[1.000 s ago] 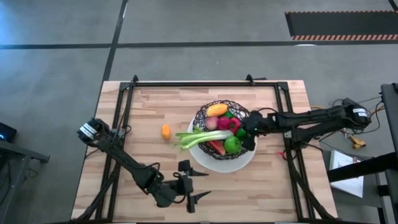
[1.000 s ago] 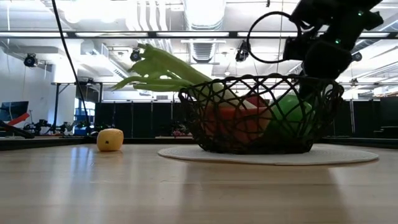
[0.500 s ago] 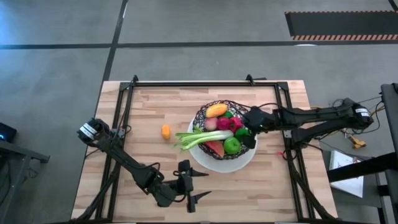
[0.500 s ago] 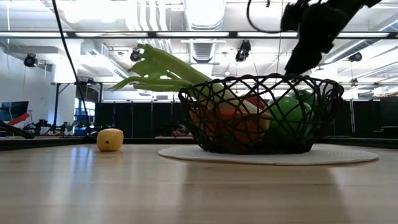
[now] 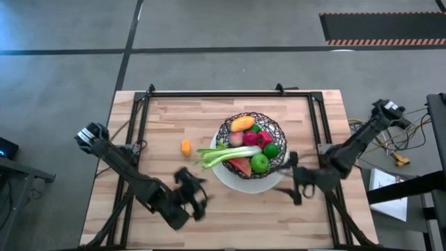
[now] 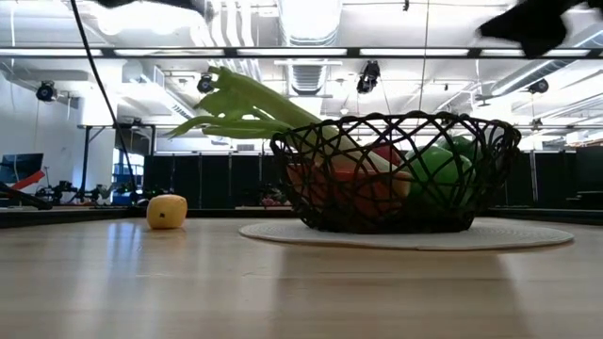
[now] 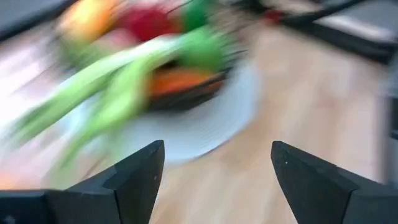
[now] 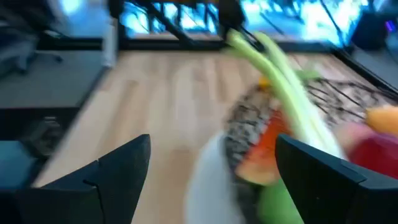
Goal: Build produce basket
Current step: Put the yellow lemon into the wire basket
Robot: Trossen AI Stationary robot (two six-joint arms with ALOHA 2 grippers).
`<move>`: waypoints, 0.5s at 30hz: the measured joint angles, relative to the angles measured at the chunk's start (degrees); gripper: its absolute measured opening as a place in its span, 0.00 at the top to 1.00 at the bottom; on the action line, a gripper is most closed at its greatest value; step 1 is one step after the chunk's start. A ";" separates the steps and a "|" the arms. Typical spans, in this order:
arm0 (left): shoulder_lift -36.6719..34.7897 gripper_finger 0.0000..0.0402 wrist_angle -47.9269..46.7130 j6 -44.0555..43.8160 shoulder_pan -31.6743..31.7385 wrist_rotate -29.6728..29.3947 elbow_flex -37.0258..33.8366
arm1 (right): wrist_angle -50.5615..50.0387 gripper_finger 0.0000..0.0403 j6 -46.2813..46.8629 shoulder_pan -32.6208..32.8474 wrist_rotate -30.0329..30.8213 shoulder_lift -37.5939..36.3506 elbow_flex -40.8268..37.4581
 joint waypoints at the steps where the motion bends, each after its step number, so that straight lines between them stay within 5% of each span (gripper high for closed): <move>1: -0.70 0.31 -6.63 -7.47 -0.05 -0.03 -0.36 | 3.04 0.19 -0.64 2.76 1.86 0.91 -0.97; 5: -1.64 0.31 -29.87 -35.93 -0.11 0.63 -2.98 | 11.21 0.19 -1.44 11.37 10.19 5.24 -3.08; 9: -1.69 0.31 -38.57 -58.01 1.19 0.67 -9.07 | 13.23 0.19 -1.14 15.58 17.23 9.75 -3.13; 15: -1.69 0.31 -31.80 -64.49 8.08 0.65 -19.92 | 13.59 0.19 -1.05 16.08 18.93 14.35 -1.48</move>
